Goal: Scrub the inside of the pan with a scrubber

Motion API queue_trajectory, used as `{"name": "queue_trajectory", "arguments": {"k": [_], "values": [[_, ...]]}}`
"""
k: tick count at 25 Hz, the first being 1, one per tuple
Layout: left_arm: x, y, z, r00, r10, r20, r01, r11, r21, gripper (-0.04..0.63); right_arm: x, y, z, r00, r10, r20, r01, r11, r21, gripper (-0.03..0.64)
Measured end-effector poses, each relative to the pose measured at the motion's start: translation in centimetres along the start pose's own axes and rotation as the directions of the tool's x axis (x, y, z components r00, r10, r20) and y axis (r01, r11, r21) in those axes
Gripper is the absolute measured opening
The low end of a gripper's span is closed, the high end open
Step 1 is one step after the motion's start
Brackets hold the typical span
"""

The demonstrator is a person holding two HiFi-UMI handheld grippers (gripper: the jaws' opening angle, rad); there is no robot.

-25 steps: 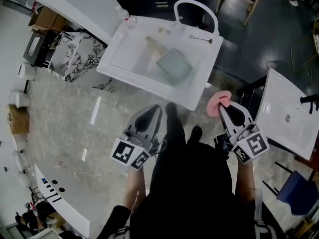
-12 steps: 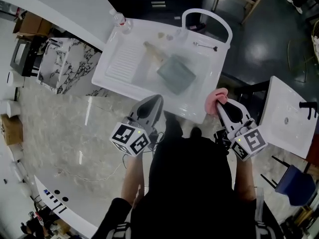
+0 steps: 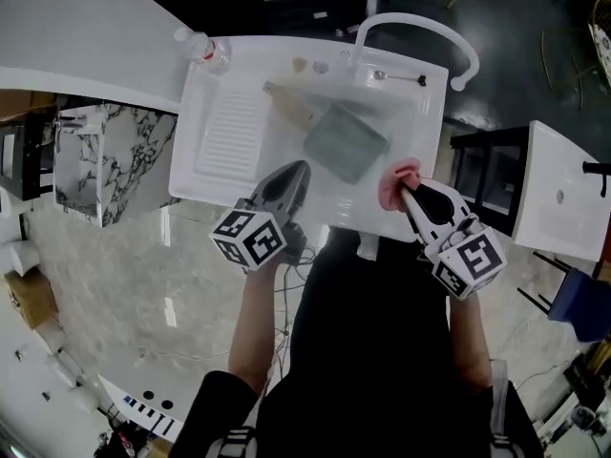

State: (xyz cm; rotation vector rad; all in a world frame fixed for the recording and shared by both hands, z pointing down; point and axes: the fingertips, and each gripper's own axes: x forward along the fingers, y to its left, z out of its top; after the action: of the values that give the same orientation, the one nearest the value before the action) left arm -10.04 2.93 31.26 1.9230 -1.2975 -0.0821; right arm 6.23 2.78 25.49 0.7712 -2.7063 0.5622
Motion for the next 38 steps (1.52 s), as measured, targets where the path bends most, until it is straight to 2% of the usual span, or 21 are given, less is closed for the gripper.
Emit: {"name": "queue_trajectory", "arguments": {"k": [6, 9, 13, 20, 21, 23, 26, 28, 32, 35, 38], "values": [[4.9, 6.3, -0.8, 0.995, 0.05, -0.088, -0.05, 0.999, 0.004, 0.035, 3.5, -1.3, -2.0, 0.998, -0.031, -0.06, 0.033, 0.999, 0.038, 0.038], [7.0, 9.4, -1.7, 0.99, 0.077, -0.119, -0.081, 0.996, -0.03, 0.035, 4.5, -2.0, -3.4, 0.996, -0.034, -0.081, 0.039, 0.997, 0.062, 0.038], [9.1, 13.3, -2.2, 0.985, 0.137, -0.101, -0.147, 0.983, -0.108, 0.035, 5.9, -3.3, -5.7, 0.992, -0.031, -0.119, 0.038, 0.998, 0.058, 0.038], [12.4, 18.8, -3.1, 0.97, 0.226, -0.093, -0.239, 0.958, -0.159, 0.037, 8.6, -6.6, -9.0, 0.983, -0.067, -0.169, 0.079, 0.995, 0.06, 0.038], [12.9, 19.4, -3.1, 0.968, 0.234, -0.094, -0.246, 0.957, -0.155, 0.043, 9.1, -7.1, -9.5, 0.98, -0.076, -0.183, 0.087, 0.995, 0.051, 0.038], [13.9, 20.3, -3.2, 0.963, 0.249, -0.103, -0.262, 0.954, -0.147, 0.129, 10.0, -8.0, -10.6, 0.972, -0.092, -0.216, 0.102, 0.994, 0.035, 0.038], [14.7, 22.3, -3.9, 0.944, 0.306, -0.12, -0.322, 0.937, -0.138, 0.138, 11.6, -8.7, -12.7, 0.959, -0.117, -0.259, 0.128, 0.991, 0.025, 0.038], [15.1, 23.8, -4.2, 0.933, 0.341, -0.118, -0.357, 0.919, -0.17, 0.149, 12.8, -9.0, -13.7, 0.951, -0.128, -0.28, 0.135, 0.991, 0.004, 0.038], [15.9, 25.6, -4.5, 0.929, 0.354, -0.103, -0.369, 0.896, -0.246, 0.187, 14.9, -9.3, -15.2, 0.946, -0.133, -0.295, 0.149, 0.988, 0.032, 0.038], [16.2, 26.4, -4.6, 0.926, 0.364, -0.099, -0.377, 0.894, -0.242, 0.189, 16.0, -9.7, -16.8, 0.933, -0.142, -0.332, 0.167, 0.985, 0.049, 0.037], [16.8, 26.6, -4.5, 0.926, 0.365, -0.095, -0.378, 0.899, -0.22, 0.189, 17.2, -10.0, -18.6, 0.915, -0.139, -0.378, 0.16, 0.987, 0.024, 0.035]]}}
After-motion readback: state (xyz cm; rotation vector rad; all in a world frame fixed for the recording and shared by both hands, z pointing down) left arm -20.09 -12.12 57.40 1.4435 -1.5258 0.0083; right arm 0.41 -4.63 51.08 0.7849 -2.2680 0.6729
